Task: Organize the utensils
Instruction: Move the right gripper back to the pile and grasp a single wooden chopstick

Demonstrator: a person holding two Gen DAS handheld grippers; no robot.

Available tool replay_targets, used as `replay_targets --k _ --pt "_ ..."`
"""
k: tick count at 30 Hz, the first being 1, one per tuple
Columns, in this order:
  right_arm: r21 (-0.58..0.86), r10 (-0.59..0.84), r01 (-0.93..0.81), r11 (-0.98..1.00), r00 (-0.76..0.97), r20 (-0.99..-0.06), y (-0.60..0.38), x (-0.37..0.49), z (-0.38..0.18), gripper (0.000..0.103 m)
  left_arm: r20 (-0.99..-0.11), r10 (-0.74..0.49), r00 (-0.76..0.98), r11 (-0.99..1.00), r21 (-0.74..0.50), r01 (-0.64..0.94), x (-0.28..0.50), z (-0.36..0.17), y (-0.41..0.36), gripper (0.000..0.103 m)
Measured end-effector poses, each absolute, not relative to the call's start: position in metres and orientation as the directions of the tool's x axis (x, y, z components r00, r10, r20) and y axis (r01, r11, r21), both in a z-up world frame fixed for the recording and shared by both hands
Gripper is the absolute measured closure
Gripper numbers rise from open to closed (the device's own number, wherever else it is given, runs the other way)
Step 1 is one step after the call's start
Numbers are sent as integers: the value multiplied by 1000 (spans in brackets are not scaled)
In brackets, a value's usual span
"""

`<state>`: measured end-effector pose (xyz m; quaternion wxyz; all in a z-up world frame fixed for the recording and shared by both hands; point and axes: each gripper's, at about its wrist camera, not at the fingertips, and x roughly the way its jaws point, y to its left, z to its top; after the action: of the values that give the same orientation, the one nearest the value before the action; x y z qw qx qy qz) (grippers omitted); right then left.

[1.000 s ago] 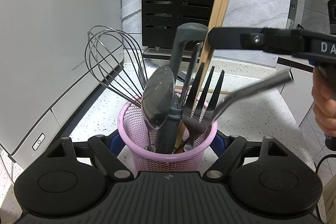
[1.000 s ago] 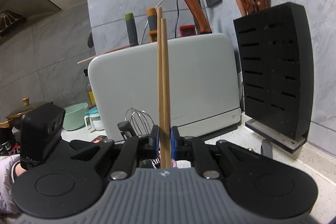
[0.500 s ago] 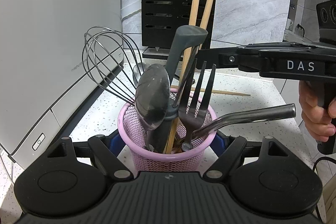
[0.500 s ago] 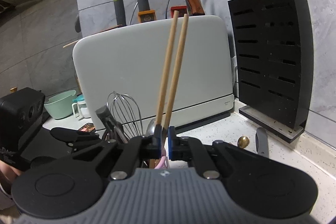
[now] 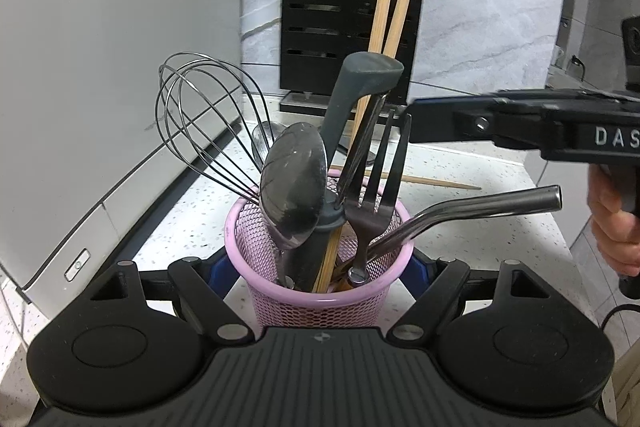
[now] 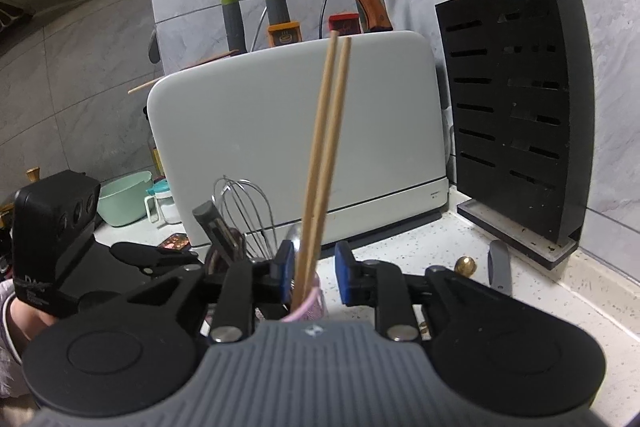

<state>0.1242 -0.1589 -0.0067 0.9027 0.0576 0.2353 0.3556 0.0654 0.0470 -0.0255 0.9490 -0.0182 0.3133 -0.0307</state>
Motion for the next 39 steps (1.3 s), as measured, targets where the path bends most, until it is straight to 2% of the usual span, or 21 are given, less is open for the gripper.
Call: replay_targets --k 7,15,20,39 --pt "195 553 -535 822 668 -497 -152 133 -18 82 -594 -5 804 1000 -26 -13 66 -26 52 10" --pt "90 434 -514 853 603 -670 -130 141 -43 82 -595 26 803 998 -28 -53 67 -27 55 10" --pt "72 386 -505 860 552 -740 -121 146 -60 82 -596 29 803 998 -25 -55 68 -28 52 10" --pt "78 273 -323 943 619 -736 -113 210 -85 82 -597 32 802 998 -25 -58 69 -28 51 10"
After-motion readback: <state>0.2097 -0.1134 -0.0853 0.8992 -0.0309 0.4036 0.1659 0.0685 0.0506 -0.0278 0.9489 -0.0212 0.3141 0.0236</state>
